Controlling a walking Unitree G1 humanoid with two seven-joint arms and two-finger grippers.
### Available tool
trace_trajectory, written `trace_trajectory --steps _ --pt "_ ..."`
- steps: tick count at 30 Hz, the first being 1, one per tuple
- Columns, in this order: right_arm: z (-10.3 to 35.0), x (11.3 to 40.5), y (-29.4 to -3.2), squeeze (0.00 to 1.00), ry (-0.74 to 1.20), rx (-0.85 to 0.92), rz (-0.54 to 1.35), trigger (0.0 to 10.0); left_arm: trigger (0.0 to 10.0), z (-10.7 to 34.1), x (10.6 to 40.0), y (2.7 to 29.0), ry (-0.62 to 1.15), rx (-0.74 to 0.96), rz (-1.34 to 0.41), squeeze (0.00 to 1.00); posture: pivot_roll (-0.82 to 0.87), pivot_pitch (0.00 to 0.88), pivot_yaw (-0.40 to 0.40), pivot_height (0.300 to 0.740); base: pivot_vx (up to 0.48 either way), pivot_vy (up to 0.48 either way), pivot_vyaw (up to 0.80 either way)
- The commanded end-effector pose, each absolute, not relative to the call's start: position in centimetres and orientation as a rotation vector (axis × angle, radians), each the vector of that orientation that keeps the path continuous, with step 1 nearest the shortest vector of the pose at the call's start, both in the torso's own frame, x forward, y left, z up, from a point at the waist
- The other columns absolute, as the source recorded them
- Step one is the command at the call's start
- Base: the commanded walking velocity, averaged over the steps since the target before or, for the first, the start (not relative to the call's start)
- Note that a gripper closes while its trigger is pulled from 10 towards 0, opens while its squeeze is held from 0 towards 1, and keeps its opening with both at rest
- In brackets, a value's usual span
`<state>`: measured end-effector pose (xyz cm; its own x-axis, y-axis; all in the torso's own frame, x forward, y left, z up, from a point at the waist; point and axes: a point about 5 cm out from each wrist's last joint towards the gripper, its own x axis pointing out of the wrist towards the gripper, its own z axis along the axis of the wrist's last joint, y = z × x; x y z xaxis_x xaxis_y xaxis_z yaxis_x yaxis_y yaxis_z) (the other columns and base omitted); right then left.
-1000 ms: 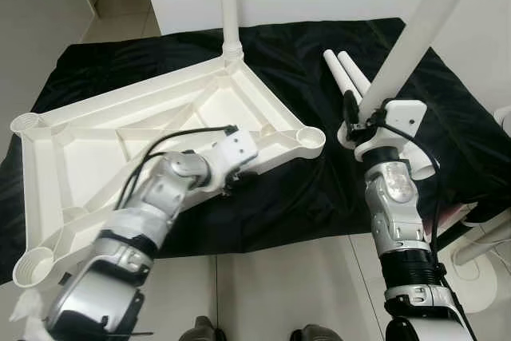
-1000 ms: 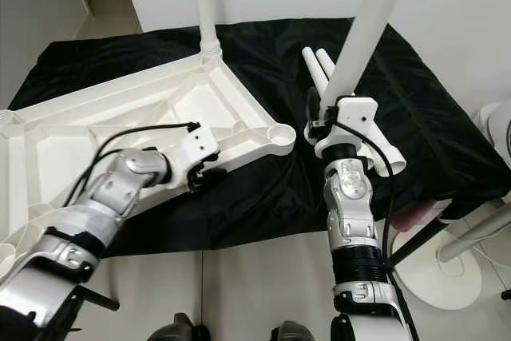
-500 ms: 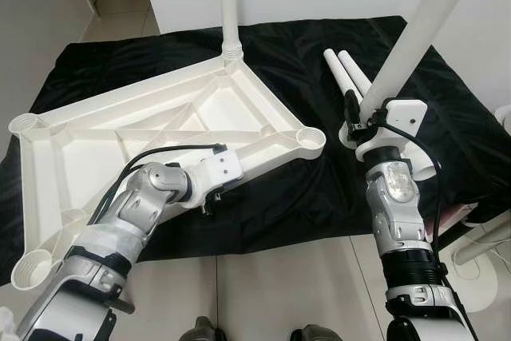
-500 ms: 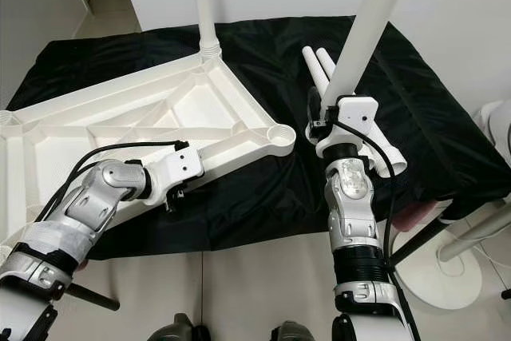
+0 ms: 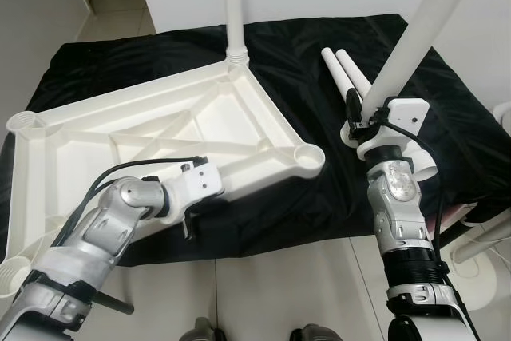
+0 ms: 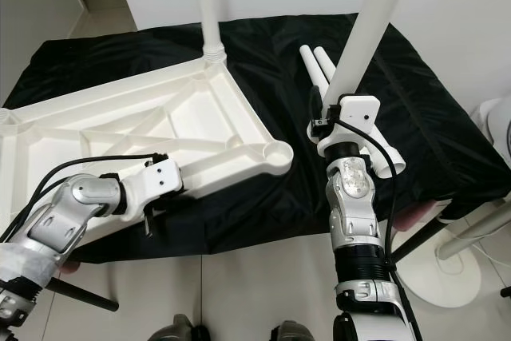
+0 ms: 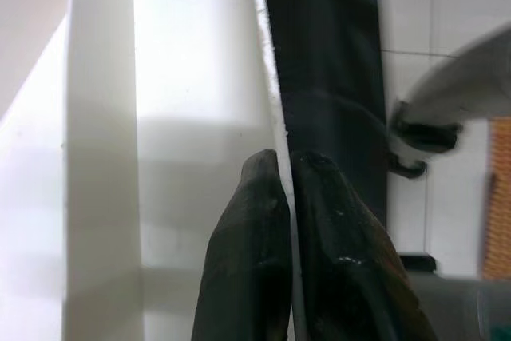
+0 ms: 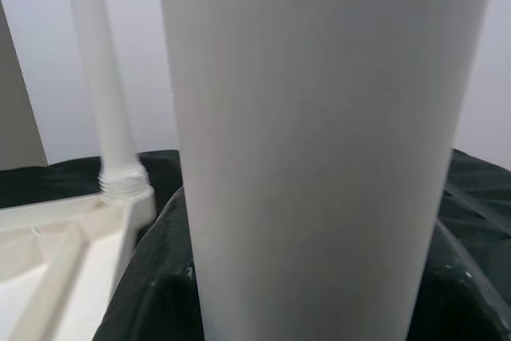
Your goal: Building children table
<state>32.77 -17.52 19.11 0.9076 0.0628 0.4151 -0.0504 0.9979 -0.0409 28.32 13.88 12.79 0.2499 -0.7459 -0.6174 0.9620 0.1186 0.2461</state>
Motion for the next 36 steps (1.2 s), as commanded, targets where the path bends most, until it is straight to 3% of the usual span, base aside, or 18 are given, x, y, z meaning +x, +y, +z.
trace_trajectory --steps 1,2,9,10,12,13,16,17,18,19,36 --pt "19.3 32.9 -17.1 0.0 -0.44 -0.031 0.07 10.0 3.0 11.9 27.4 13.8 0.444 0.711 -1.388 0.0 -0.11 0.044 0.09 0.74 0.0 0.0 0.0" --pt "19.2 32.9 -17.1 0.0 -0.44 -0.031 0.071 10.0 10.0 12.0 27.3 13.9 0.446 0.715 -1.388 0.0 -0.11 0.043 0.089 0.74 0.0 0.0 0.0" --pt "19.2 32.9 -17.0 0.0 -0.437 -0.032 0.078 10.0 10.0 11.9 27.9 14.0 0.428 0.75 -1.332 0.0 -0.11 0.044 0.088 0.74 0.0 0.0 0.0" --pt "19.2 32.9 -16.9 0.0 -0.436 -0.033 0.081 10.0 10.0 12.0 28.3 13.7 0.414 0.746 -1.297 0.22 -0.11 0.044 0.088 0.74 0.0 0.0 0.0" --pt "19.2 32.9 -16.9 0.0 -0.436 -0.033 0.081 10.0 10.0 12.0 28.3 13.7 0.414 0.746 -1.297 0.22 -0.11 0.044 0.088 0.74 0.0 0.0 0.0" --pt "19.2 33.0 -16.8 0.0 -0.436 -0.034 0.085 10.0 10.0 12.2 28.7 13.5 0.402 0.742 -1.265 1.0 -0.11 0.041 0.082 0.74 0.0 0.0 0.0" --pt "19.2 33.0 -16.8 0.0 -0.436 -0.034 0.088 10.0 10.0 12.4 29.4 13.3 0.376 0.746 -1.213 1.0 -0.11 0.04 0.083 0.74 0.0 0.0 0.0" --pt "19.2 32.9 -16.8 0.0 -0.436 -0.035 0.09 10.0 10.0 12.8 30.2 13.1 0.35 0.742 -1.148 0.91 -0.11 0.039 0.082 0.74 0.0 0.0 0.0" --pt "19.2 32.9 -16.8 0.0 -0.436 -0.035 0.09 10.0 10.0 12.8 30.2 13.1 0.35 0.742 -1.148 0.91 -0.11 0.039 0.082 0.74 0.0 0.0 0.0" --pt "19.1 32.9 -16.7 0.0 -0.434 -0.033 0.094 10.0 10.0 13.3 31.3 12.9 0.319 0.734 -1.06 0.0 -0.12 0.038 0.082 0.74 0.0 0.0 0.0" --pt "18.5 32.6 -15.7 0.0 -0.41 -0.02 0.137 10.0 10.0 15.3 34.4 13.5 0.251 0.698 -0.816 0.0 -0.11 0.035 0.082 0.74 0.0 0.0 0.0"
